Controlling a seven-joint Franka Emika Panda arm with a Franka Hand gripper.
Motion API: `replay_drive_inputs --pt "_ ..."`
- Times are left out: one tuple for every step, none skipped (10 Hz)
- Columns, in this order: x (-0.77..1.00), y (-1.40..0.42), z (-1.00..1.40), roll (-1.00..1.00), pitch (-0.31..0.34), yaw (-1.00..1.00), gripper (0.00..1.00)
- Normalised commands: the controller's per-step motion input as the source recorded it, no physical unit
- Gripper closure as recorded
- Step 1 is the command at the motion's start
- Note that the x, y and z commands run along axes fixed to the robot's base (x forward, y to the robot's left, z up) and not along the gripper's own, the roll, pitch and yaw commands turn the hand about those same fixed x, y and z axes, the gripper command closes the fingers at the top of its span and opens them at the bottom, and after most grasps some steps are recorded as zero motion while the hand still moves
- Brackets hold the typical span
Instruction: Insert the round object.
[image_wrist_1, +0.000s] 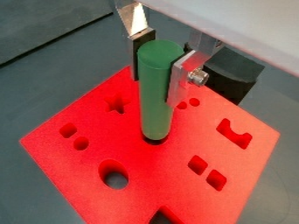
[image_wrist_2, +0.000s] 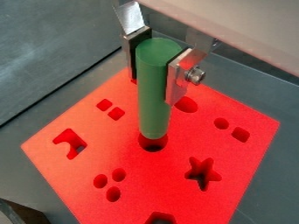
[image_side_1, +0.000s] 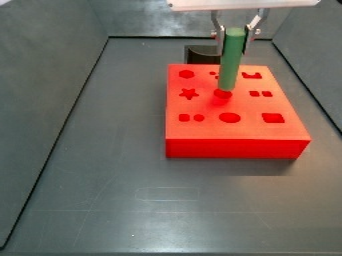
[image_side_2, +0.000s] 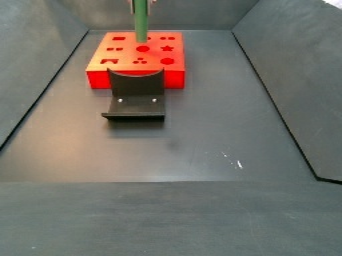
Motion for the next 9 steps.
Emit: replay_drive_inputs --pt "0.05 0.05 -0.16 0.02 0.001 0.0 1.0" --pt "0.0 0.05 -0.16 0.01 0.0 0.0 1.0" --pt "0.0 0.0 -0.19 0.0 0.001 0.0 1.0" --pt "0.0 0.0 -0.18 0.0 0.009 0.0 1.0" --pt "0.0 0.0 -0.19 0.0 0.003 0.0 1.0" --pt "0.02 0.0 -0.19 0.01 0.0 0.0 1.0" --pt "0.1 0.01 -0.17 0.02 0.007 0.0 1.0" --pt "0.05 0.01 -0.18 0.02 0.006 0.0 1.0" --pt "0.0 0.0 -0.16 0.0 0.004 0.0 1.0"
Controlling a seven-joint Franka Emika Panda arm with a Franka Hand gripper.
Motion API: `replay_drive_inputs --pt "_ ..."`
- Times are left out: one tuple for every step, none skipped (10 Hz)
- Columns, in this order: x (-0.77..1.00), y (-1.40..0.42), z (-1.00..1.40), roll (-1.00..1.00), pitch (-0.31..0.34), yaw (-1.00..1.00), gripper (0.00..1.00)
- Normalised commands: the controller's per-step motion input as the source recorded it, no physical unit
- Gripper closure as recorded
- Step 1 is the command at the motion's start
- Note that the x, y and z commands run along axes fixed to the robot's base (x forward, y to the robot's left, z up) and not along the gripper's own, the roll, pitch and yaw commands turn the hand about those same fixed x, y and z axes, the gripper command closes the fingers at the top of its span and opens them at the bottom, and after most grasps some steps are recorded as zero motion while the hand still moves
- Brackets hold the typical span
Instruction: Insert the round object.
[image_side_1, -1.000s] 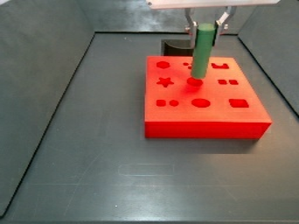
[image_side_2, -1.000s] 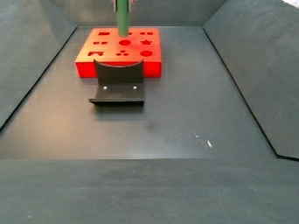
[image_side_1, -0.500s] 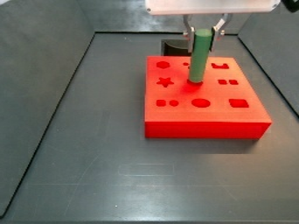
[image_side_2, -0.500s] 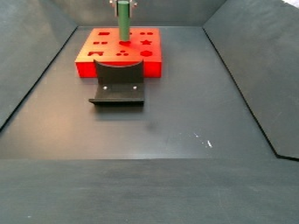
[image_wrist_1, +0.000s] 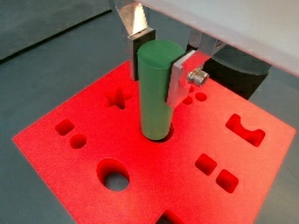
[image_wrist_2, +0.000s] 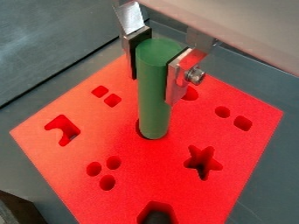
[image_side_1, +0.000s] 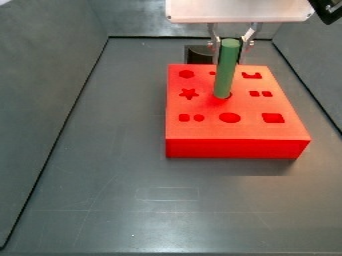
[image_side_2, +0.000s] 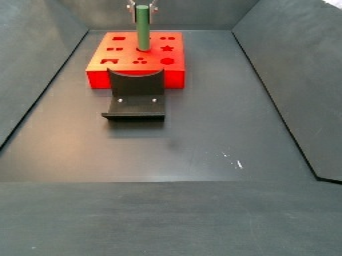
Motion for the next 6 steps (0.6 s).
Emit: replay_drive_inputs --pt "0.09 0.0 -0.14 0.02 0.01 0.0 1.0" --pt "0.33 0.04 -0.13 0.06 0.033 0.02 1.0" --pt "0.31 0.05 -0.09 0.04 0.043 0.02 1.0" --pt "0.11 0.04 -0.07 0.0 0.03 0.0 1.0" --pt "0.0 0.0 -0.05 0.0 0.017 0.0 1.0" --pt "0.0 0.0 -0.11 0.0 0.0 0.0 1.0"
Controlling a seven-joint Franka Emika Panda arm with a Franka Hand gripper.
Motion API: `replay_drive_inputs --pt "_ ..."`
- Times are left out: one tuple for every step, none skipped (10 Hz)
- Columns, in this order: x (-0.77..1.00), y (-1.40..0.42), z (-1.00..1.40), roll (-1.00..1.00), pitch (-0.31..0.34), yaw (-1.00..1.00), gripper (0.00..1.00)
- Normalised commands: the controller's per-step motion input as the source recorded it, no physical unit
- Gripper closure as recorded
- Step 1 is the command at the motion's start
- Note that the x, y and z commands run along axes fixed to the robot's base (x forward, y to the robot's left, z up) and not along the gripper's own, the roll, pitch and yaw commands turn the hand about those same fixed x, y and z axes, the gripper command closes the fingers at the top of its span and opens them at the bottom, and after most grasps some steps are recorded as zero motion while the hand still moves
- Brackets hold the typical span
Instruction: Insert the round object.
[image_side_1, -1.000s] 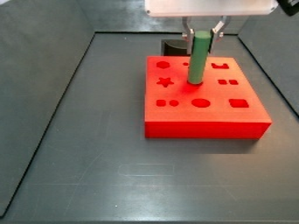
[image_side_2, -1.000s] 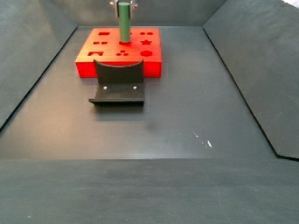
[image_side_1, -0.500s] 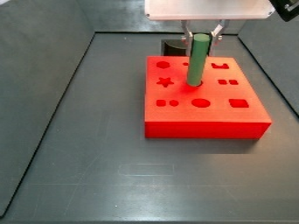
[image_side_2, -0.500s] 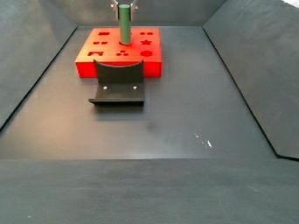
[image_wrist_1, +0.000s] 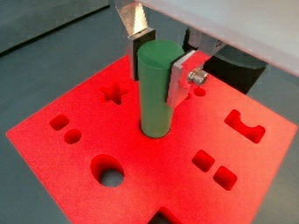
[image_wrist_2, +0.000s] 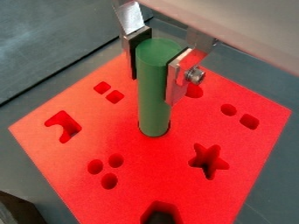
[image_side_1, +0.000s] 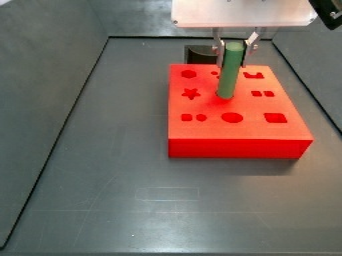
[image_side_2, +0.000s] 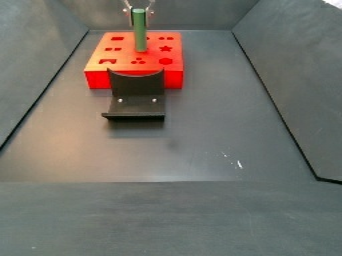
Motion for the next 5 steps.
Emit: replay_drive_inputs --pt "0.0 0.0 -0.12 0.0 0.0 0.0 1.0" --pt "0.0 0.0 -0.15 0.0 0.017 0.0 1.0" --pt "-0.05 0.0 -0.23 0.0 0.086 -0.14 1.0" --pt "-0.14 0.0 -0.22 0.0 0.153 -0.28 1.0" --pt "-0.09 0.0 -0.19 0.0 0.143 -0.26 1.0"
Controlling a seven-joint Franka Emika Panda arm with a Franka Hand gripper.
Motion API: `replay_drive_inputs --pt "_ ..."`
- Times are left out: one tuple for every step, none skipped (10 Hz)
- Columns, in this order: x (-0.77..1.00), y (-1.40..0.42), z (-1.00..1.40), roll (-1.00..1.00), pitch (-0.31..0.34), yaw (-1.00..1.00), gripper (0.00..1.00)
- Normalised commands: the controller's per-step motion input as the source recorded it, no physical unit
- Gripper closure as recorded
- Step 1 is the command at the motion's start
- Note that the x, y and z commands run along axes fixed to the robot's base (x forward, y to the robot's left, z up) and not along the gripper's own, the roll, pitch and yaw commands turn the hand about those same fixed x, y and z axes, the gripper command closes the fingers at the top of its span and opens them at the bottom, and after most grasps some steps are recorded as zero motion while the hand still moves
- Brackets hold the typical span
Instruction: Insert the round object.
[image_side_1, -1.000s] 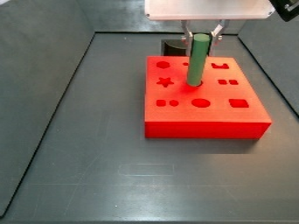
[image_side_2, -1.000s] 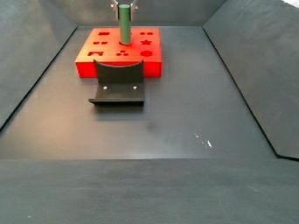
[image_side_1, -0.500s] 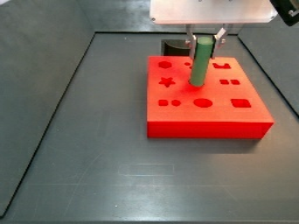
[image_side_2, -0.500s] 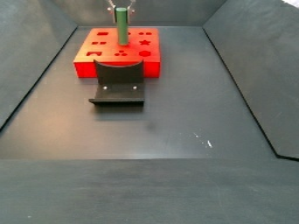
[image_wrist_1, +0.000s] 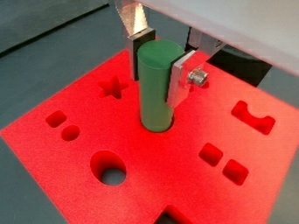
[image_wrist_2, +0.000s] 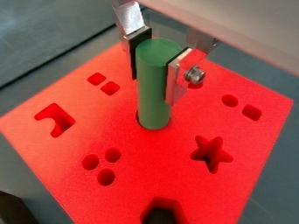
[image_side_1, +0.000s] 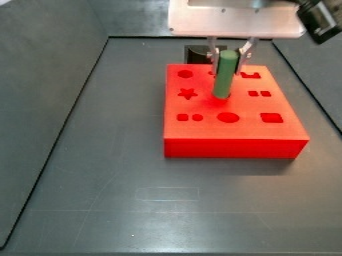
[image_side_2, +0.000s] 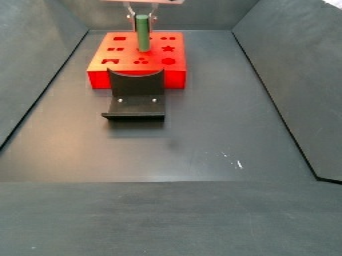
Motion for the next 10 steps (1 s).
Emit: replay_drive_inputs --pt "0.0 0.0 -0.18 0.0 0.1 -0.18 1.0" --pt "0.0 -0.02 -0.29 0.02 0.086 -0.14 1.0" --pt "0.0 -0.09 -0.52 0.04 0.101 -0.11 1.0" --pt "0.0 -0.08 -0.59 0.05 0.09 -0.08 1.0" --pt "0.07 -0.08 -0.69 0.06 0.047 -0.03 1.0" --pt "0.15 -0.06 -0.76 0.08 0.02 0.0 1.0" --pt "0.11 -0.04 -0.77 0.1 0.029 0.0 1.0" --pt "0.0 0.0 -0.44 0.05 0.089 0.0 1.0" --pt "0.0 -0.01 0.0 0.01 0.0 0.0 1.0" --pt "0.0 -0.04 0.0 0.04 0.0 -0.01 1.0"
